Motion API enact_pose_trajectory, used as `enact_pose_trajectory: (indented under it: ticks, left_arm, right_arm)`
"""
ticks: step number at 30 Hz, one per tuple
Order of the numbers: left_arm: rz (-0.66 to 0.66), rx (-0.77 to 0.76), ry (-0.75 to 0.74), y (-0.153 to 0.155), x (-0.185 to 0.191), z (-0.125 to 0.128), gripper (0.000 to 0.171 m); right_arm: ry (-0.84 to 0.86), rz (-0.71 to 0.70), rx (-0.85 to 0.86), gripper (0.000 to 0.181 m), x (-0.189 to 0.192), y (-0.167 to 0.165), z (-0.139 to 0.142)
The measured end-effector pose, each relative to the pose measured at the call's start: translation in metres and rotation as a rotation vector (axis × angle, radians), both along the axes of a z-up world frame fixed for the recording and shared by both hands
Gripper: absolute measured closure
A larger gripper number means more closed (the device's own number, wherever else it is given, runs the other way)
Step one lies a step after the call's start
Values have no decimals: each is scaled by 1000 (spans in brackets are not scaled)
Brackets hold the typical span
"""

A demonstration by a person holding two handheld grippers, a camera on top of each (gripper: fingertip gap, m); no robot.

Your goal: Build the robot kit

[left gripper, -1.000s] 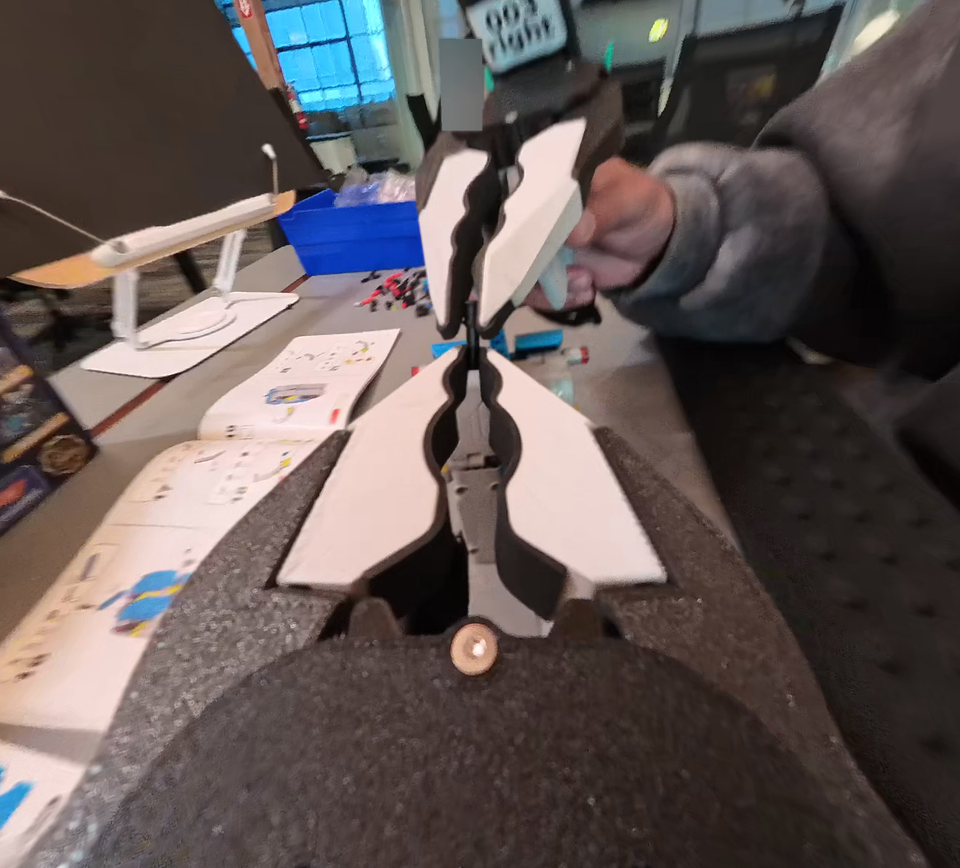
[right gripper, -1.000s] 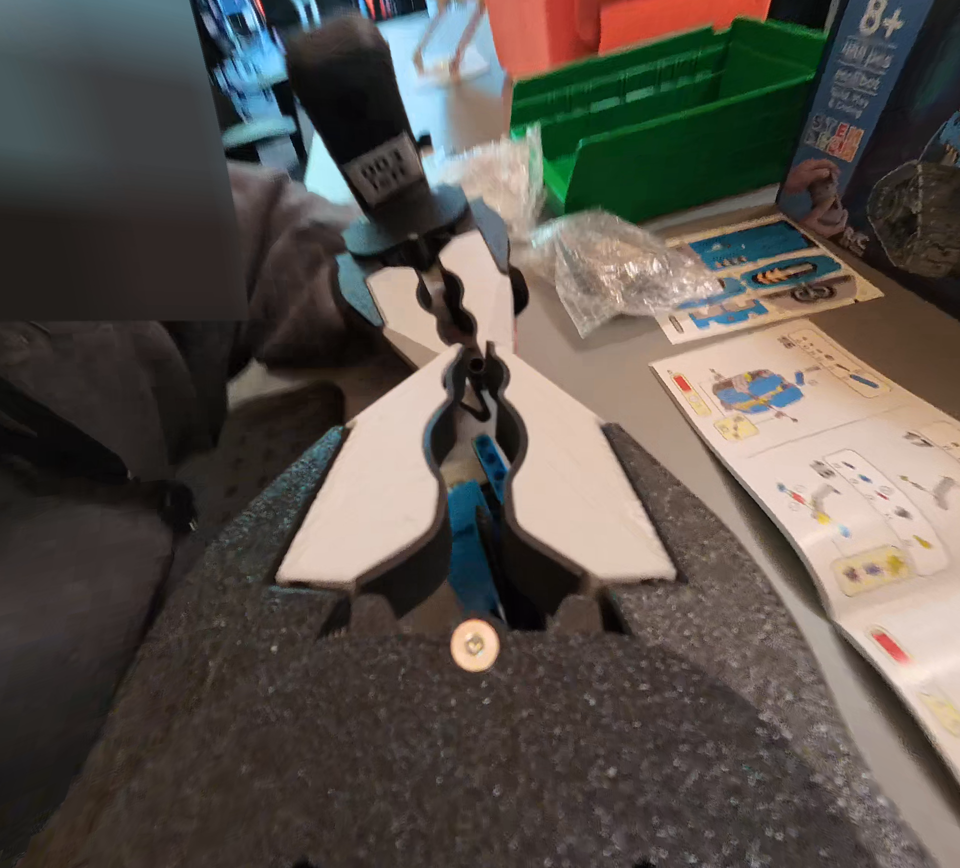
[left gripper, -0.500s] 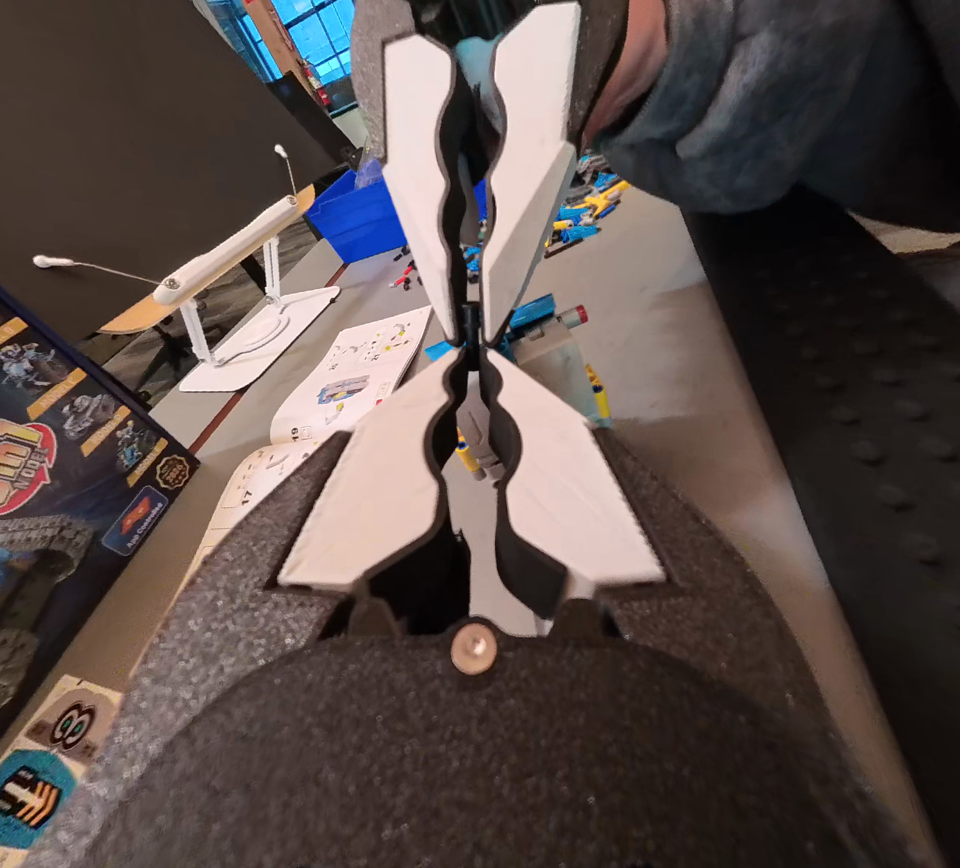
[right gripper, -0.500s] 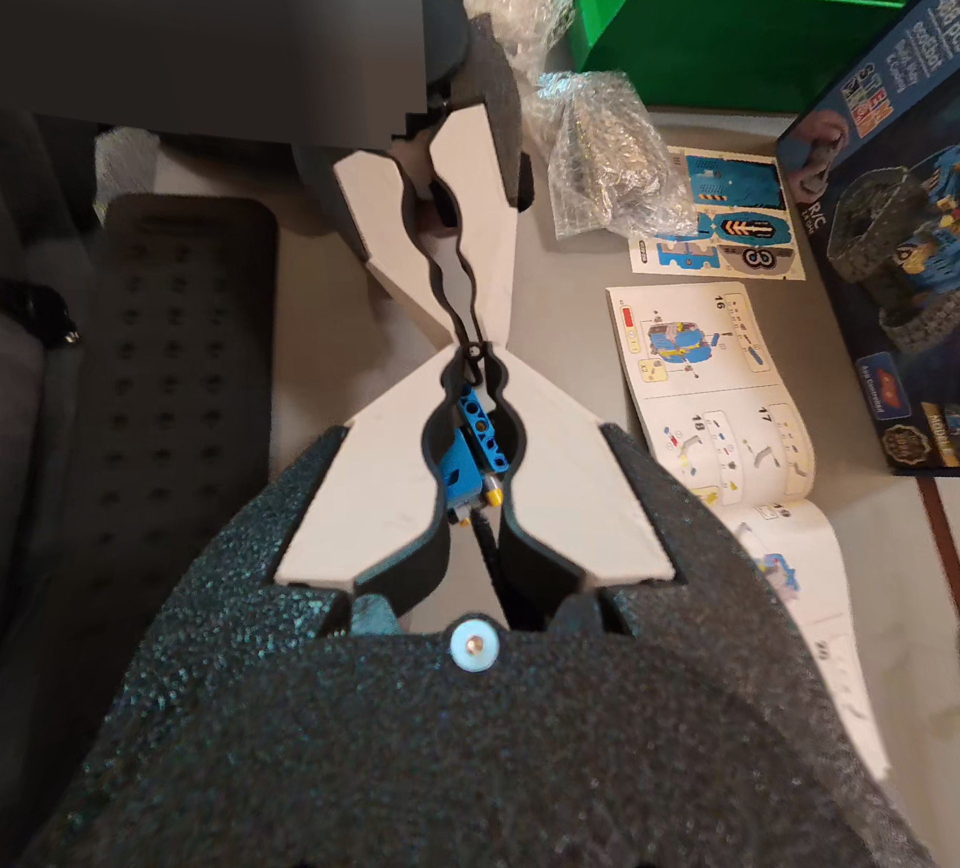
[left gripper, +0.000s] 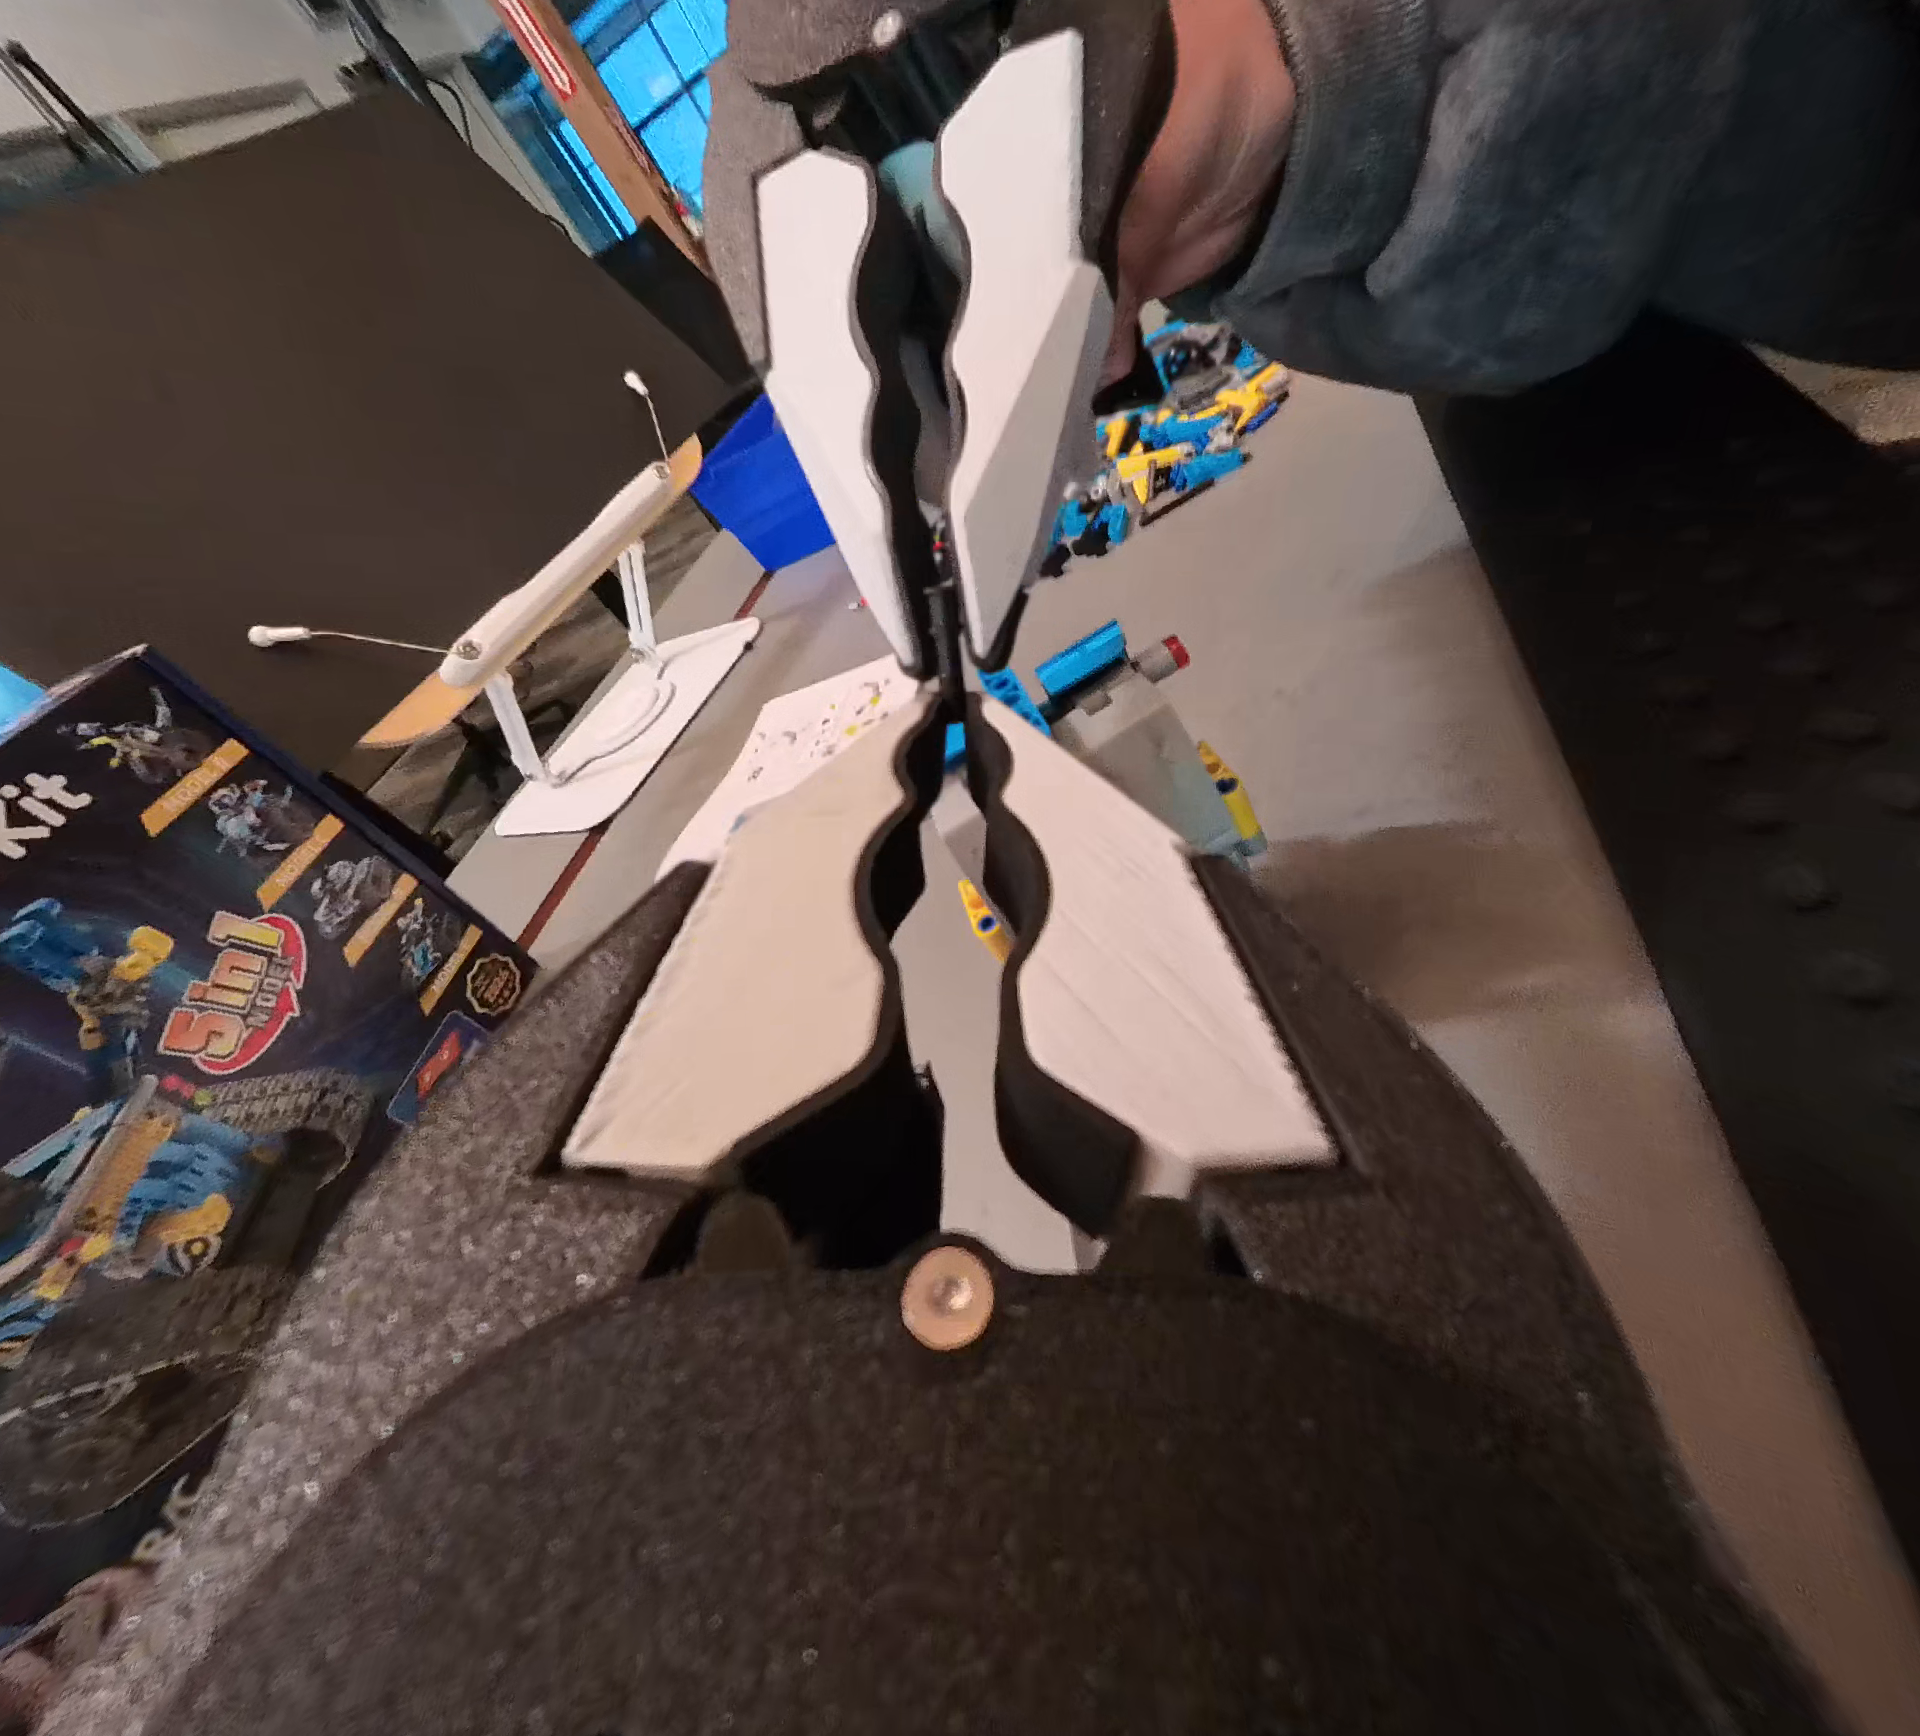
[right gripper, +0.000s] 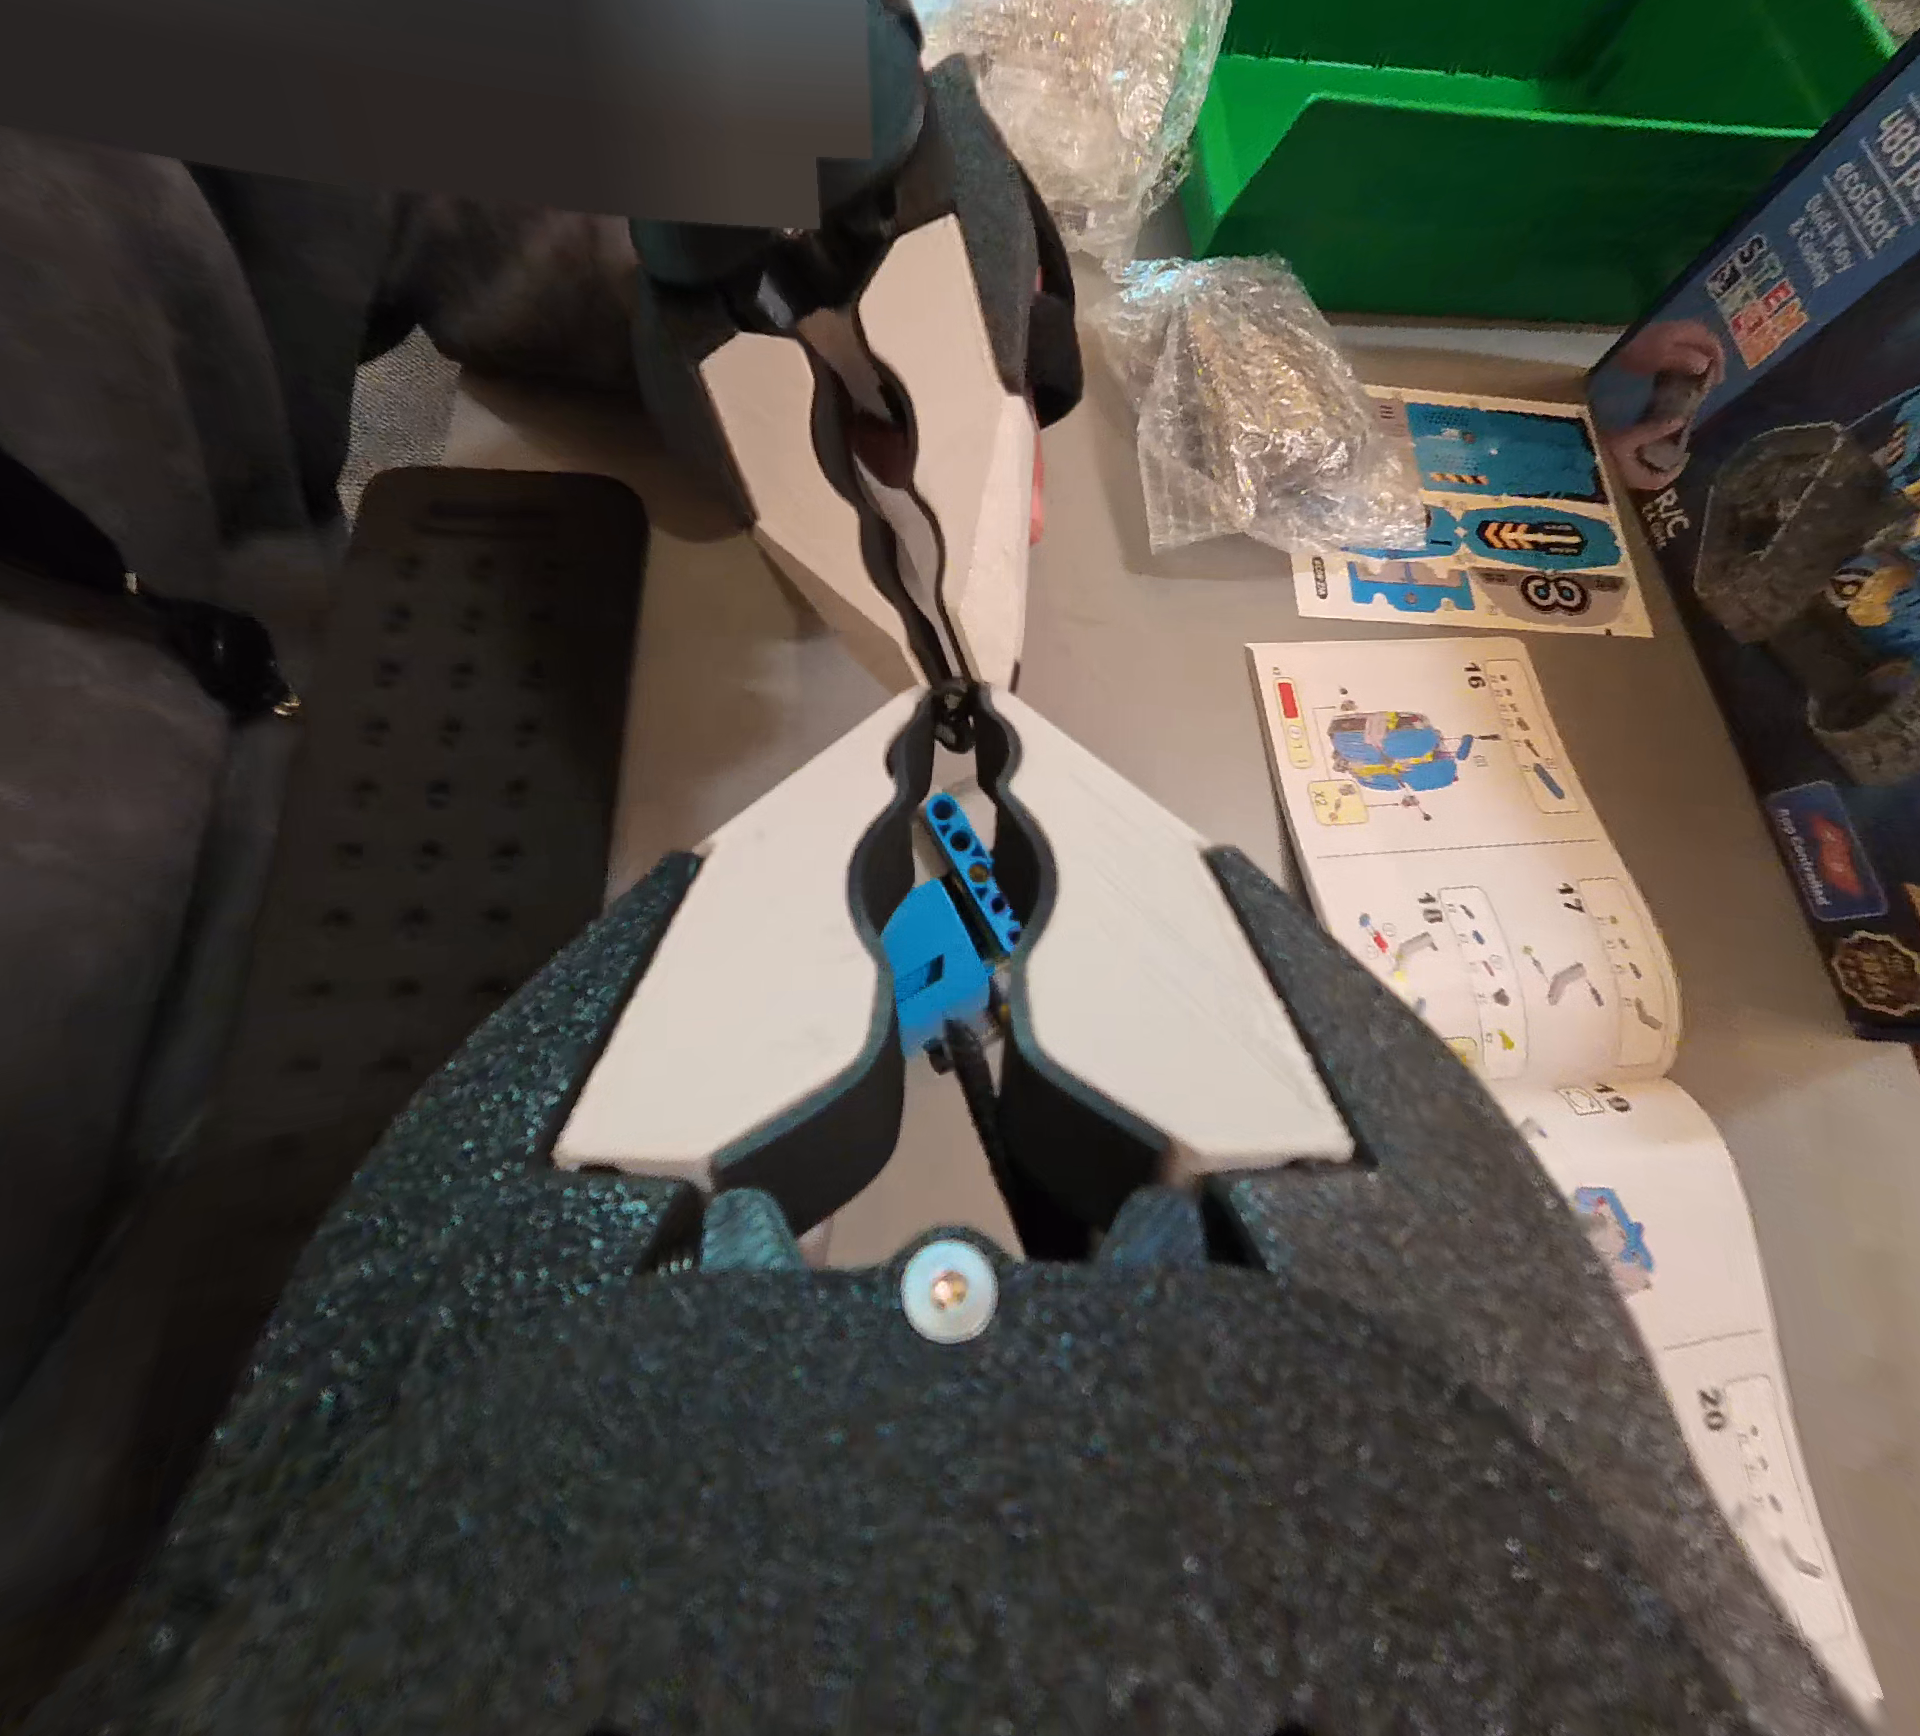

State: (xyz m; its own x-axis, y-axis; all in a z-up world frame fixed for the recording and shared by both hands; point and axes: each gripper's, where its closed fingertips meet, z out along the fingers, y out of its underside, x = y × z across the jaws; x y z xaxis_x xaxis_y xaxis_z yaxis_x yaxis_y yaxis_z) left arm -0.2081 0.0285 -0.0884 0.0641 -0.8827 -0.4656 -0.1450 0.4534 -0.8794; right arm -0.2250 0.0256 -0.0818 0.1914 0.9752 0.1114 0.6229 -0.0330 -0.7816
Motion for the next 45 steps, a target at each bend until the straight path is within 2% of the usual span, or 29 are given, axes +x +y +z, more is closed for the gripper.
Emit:
enact_pose_trajectory:
  ticks: [4, 11, 13, 15, 17, 19, 22, 25, 28, 39, 45]
  left_arm:
    - [-11, -4, 62, -3, 4, -8, 169]
    - [-64, -28, 103, -10, 3, -7, 169]
    - [-78, -81, 103, -8, 3, -7, 167]
    - [-51, -156, 82, 5, 1, -12, 131]
    - [-87, -304, 107, 5, 3, -26, 109]
    - [-103, -401, 98, 2, 7, -33, 100]
    - [-77, -399, 127, -4, 13, -45, 83]
    - [-47, -395, 130, -7, 19, -50, 86]
    - [-32, -401, 131, -8, 23, -55, 102]
    - [-35, -421, 125, -8, 24, -56, 104]
    - [-37, -423, 123, -8, 24, -56, 104]
  right_arm:
    - [-65, 20, 122, 175, 2, -2, -9]
    - [-151, 114, 256, 176, 2, -7, -8]
    - [-177, 102, 225, 176, 4, -5, -7]
    - [-237, 102, 178, 176, 15, 1, -7]
    - [-294, 118, 113, 176, 23, 4, -7]
    - [-359, 157, 77, 176, 25, 7, -9]
    - [-466, 238, 6, 176, 21, -1, -19]
    - [-557, 271, -7, 176, 19, -5, -25]
    - [-573, 272, -31, 176, 16, -5, -26]
    - [-677, 271, -53, 176, 17, -3, -28]
    - [-781, 292, 0, 177, 19, -3, -29]
